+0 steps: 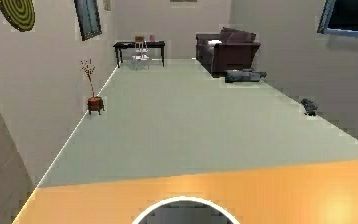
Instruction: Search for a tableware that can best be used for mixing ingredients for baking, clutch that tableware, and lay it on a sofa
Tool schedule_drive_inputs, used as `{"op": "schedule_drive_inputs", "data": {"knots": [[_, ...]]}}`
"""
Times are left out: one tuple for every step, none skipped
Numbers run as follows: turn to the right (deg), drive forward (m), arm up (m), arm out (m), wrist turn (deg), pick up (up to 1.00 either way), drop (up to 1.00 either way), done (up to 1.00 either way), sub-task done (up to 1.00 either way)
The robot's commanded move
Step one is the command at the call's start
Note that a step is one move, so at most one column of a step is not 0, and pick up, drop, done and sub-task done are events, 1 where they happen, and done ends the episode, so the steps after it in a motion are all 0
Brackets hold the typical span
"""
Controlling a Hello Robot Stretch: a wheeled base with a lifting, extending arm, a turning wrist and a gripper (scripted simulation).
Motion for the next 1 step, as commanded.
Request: {"op": "schedule_drive_inputs", "data": {"knots": [[0.0, 1.00, 0.00, 0.00, 0.0, 0.00, 0.00, 0.00, 0.00]]}}
